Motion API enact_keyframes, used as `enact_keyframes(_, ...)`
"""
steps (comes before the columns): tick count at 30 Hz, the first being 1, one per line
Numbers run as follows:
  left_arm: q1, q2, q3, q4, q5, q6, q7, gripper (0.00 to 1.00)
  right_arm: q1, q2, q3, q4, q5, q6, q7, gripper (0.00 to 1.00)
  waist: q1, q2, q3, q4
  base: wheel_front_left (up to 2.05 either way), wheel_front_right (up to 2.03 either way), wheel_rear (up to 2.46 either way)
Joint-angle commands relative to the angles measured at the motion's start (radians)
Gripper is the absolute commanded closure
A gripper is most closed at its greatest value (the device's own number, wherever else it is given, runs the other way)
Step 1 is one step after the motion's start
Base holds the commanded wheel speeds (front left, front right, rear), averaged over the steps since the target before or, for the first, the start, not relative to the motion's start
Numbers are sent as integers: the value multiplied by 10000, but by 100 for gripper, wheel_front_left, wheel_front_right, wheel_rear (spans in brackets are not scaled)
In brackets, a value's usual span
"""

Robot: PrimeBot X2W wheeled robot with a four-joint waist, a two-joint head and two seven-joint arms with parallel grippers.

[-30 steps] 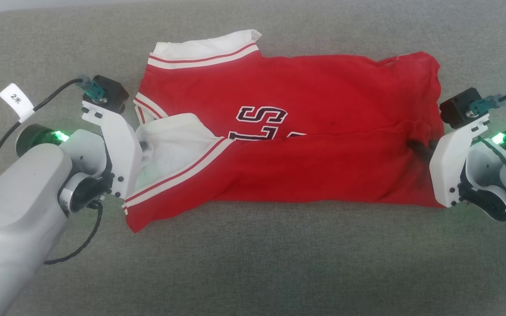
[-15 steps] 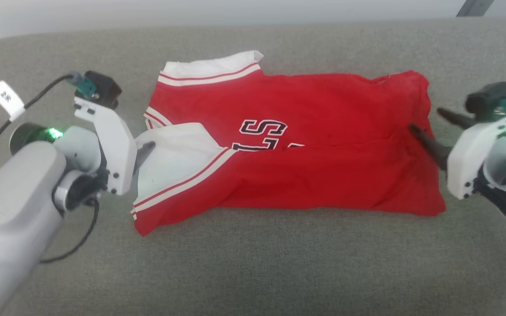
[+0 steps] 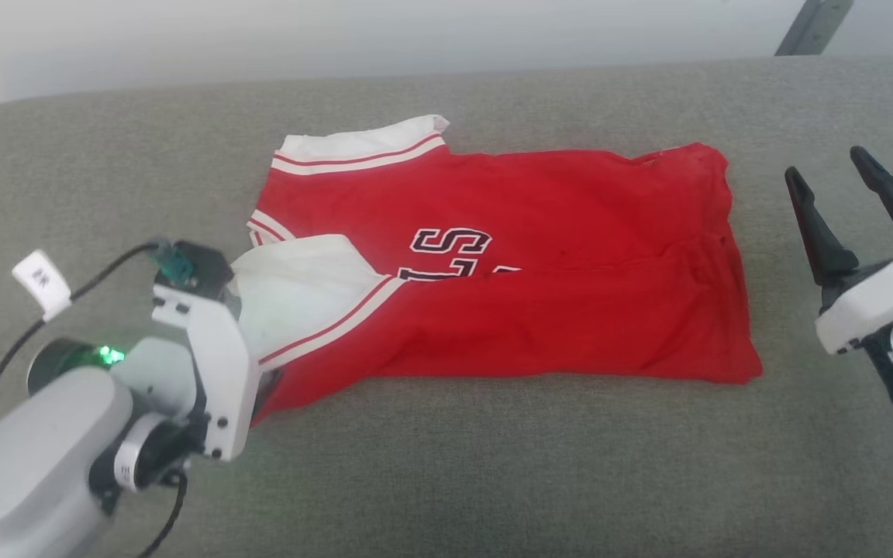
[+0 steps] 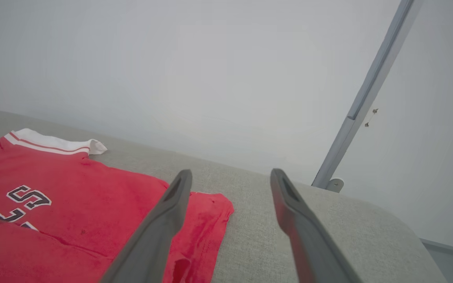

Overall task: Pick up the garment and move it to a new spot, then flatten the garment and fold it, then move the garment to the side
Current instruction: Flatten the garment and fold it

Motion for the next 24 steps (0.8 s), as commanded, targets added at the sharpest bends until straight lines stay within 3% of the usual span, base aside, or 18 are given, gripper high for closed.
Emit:
enact_keyframes(1,297,115,72,-248,-135,293,73,0,449,399,-651,-392,-488,-10,-86,0,0,0,33,-105,0,0,0)
enact_keyframes(5,686,257,213,-431,-336,778,4,0,1385,1219,-1987,-1461,-1424,-10,-127,0,0,0,136,-263,0,0,0)
enact_keyframes(10,938,181,434,-20,-524,973,-222,0,2161,1902,-2917,-2431,-2008,-10,-134,0,0,0,281,-437,0,0,0)
enact_keyframes(20,1212,-335,478,1397,-978,899,-373,0,3184,2921,-3837,-3758,-2571,-10,374,0,0,0,511,-754,0,0,0)
enact_keyframes(21,1207,-399,467,1559,-1031,879,-363,6,3247,2975,-3840,-3806,-2485,-10,505,0,0,0,525,-765,0,0,0)
enact_keyframes(22,1198,-473,463,1686,-1050,801,-345,68,3308,2940,-3808,-3877,-2475,-10,617,0,0,0,540,-765,0,0,0)
enact_keyframes(23,1155,-537,459,1770,-1036,712,-404,100,3344,2922,-3744,-3926,-2389,-10,763,0,0,0,555,-761,0,0,0)
enact_keyframes(24,1121,-579,466,1860,-1061,616,-436,100,3387,2909,-3632,-3946,-2229,-10,946,0,0,0,568,-756,0,0,0)
